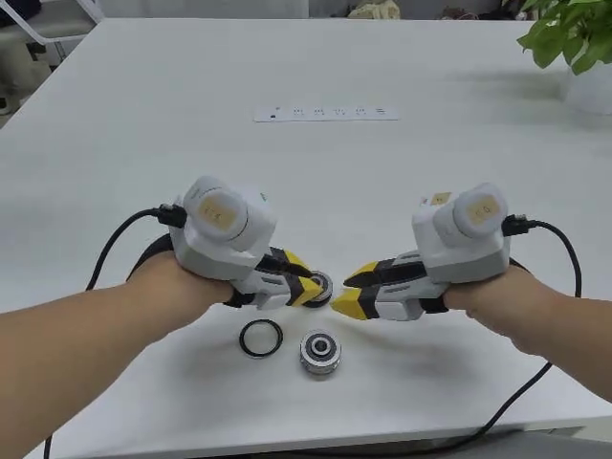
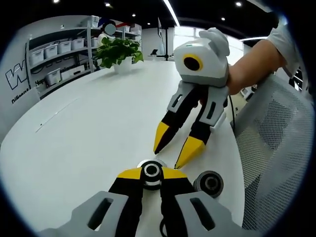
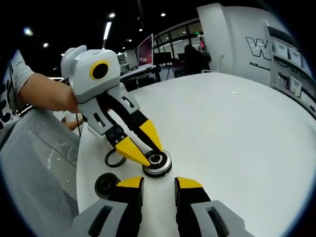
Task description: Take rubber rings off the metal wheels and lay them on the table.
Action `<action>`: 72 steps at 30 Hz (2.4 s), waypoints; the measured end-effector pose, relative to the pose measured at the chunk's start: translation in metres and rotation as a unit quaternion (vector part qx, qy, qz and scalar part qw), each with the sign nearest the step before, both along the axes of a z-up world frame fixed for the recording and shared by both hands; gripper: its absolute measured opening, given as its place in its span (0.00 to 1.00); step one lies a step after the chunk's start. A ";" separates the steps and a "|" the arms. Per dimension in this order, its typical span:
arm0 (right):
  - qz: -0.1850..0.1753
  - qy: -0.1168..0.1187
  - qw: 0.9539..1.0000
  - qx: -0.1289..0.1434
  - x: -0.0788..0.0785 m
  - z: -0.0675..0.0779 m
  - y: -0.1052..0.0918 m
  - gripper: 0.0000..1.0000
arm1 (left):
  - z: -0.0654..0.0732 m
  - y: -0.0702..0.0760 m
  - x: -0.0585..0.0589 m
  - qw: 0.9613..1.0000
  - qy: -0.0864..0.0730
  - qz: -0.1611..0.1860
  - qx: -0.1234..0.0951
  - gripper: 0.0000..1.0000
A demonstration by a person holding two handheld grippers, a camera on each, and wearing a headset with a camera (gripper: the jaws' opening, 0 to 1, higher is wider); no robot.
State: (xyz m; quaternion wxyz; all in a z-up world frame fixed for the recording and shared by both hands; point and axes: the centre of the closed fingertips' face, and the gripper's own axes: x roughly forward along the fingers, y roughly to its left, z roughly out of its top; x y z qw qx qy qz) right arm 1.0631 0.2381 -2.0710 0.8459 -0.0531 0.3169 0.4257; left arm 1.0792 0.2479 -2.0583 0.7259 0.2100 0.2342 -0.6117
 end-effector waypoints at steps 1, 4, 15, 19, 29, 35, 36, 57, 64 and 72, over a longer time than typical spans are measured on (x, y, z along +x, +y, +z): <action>0.001 0.000 1.000 0.000 0.000 0.000 0.000 0.23 | 0.000 0.000 0.000 1.000 0.000 0.000 0.000 0.07; 0.005 -0.002 1.000 -0.001 0.003 -0.002 0.004 0.24 | 0.001 0.000 -0.001 1.000 0.001 0.006 -0.003 0.07; 0.018 -0.020 1.000 -0.007 0.010 -0.001 0.018 0.26 | 0.001 0.000 -0.001 1.000 0.001 0.018 -0.005 0.07; 0.025 -0.030 0.999 -0.015 0.010 -0.002 0.017 0.24 | 0.001 0.000 -0.001 1.000 0.001 0.022 -0.007 0.07; 0.028 -0.039 0.998 -0.027 0.006 -0.003 0.013 0.20 | 0.001 0.000 0.000 1.000 0.001 0.028 -0.009 0.07; 0.027 -0.038 0.998 -0.032 0.004 -0.004 0.009 0.15 | 0.001 0.001 0.001 0.999 0.002 0.031 -0.011 0.07; 0.026 -0.038 0.998 -0.032 0.004 -0.004 0.009 0.14 | 0.000 0.001 0.001 0.999 0.002 0.033 -0.011 0.07; 0.015 -0.024 0.999 -0.040 0.003 -0.006 0.003 0.00 | 0.000 0.002 0.000 0.999 0.001 0.039 -0.010 0.07; -0.005 -0.011 0.999 -0.030 0.006 -0.006 -0.001 0.00 | 0.001 0.001 -0.001 0.999 0.001 0.039 -0.010 0.06; -0.039 0.000 0.999 -0.004 0.012 -0.002 -0.006 0.00 | 0.001 0.001 -0.001 0.999 0.001 0.039 -0.009 0.06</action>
